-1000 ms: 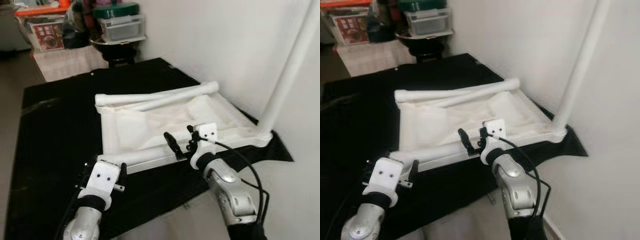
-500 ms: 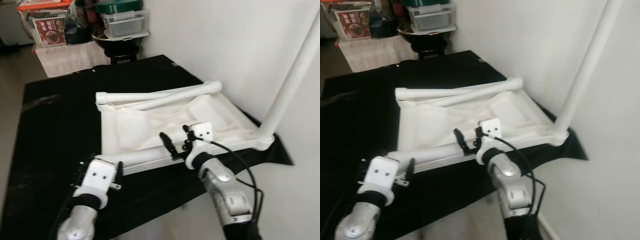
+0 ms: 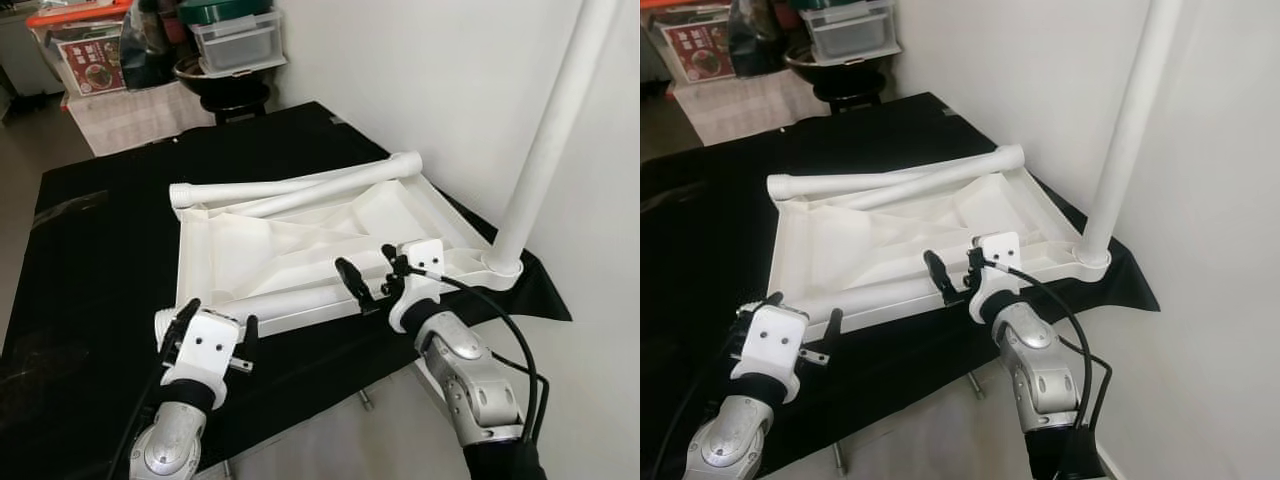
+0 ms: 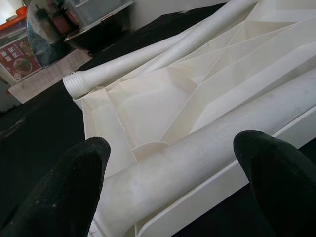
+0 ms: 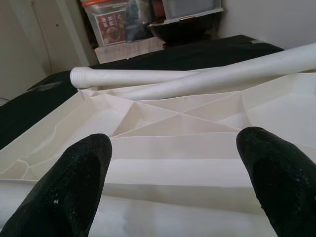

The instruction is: Building children table

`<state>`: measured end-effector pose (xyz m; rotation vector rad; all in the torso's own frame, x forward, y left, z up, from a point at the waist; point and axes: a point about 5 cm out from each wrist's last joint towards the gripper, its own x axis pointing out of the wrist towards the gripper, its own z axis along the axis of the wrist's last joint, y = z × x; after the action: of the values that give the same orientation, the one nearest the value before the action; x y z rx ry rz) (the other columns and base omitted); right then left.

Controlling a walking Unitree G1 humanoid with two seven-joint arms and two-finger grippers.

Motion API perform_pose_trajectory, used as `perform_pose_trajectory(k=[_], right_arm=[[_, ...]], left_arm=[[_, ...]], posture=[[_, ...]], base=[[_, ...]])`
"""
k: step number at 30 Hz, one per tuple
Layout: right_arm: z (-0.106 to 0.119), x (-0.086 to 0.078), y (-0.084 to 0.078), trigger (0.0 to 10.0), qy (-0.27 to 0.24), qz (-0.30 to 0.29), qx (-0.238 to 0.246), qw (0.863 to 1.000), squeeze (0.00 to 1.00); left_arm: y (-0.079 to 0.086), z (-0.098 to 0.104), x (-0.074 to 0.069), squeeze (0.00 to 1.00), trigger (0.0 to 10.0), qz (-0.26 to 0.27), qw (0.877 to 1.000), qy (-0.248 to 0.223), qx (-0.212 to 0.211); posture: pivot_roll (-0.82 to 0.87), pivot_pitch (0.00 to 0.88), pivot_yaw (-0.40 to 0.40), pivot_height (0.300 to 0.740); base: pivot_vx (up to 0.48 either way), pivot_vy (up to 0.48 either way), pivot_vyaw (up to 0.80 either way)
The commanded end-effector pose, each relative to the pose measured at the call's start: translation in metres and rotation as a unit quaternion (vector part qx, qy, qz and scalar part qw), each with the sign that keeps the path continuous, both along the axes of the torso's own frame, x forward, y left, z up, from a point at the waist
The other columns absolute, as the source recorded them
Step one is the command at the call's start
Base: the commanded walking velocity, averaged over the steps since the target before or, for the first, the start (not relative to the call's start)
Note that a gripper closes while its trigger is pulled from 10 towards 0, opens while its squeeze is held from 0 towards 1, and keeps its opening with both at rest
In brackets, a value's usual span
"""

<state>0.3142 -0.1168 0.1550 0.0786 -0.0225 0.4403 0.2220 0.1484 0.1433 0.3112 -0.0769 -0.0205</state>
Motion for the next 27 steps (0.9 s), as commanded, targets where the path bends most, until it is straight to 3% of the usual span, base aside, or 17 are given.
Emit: perform_pose_trajectory(k=[1,8,21,22,25,27], right_arm=[[-0.002,0.0,0.006,10.0,0.01,0.014,0.002,1.0,0.0],[-0.004,-0.002,-0.002,10.0,0.016,0.012,0.001,1.0,0.0],[0.0,0.0,0.004,10.0,0.019,0.042,0.005,0.999,0.0],[0.002,0.0,0.006,10.0,0.013,0.061,0.001,0.998,0.0],[0.013,0.002,0.015,10.0,-0.048,0.128,-0.087,0.987,0.0],[0.015,0.003,0.018,10.0,-0.058,0.148,-0.102,0.982,0.0]], left_arm=[[0.003,-0.004,-0.001,0.0,10.0,0.008,1.0,0.012,-0.001],[-0.002,-0.004,-0.004,0.0,10.0,0.007,1.0,0.016,-0.014],[-0.002,-0.001,0.005,0.0,10.0,-0.006,1.0,0.012,0.005],[-0.002,-0.001,0.005,0.0,10.0,-0.005,1.0,0.012,0.005],[-0.002,0.001,0.007,0.0,10.0,-0.004,1.0,0.009,0.006],[-0.001,0.002,0.007,0.0,10.0,-0.003,1.0,0.008,0.008]], posture=[[-0.1,0.1,0.06,0.74],[-0.11,0.114,0.054,0.74],[-0.11,0.116,0.029,0.74],[-0.1,0.114,0.031,0.74],[-0.09,0.104,0.036,0.74],[-0.08,0.104,0.037,0.74]], base=[[0.0,0.0,0.0],[0.0,0.0,0.0],[0.0,0.0,0.0],[0.0,0.0,0.0],[0.0,0.0,0.0],[0.0,0.0,0.0]])
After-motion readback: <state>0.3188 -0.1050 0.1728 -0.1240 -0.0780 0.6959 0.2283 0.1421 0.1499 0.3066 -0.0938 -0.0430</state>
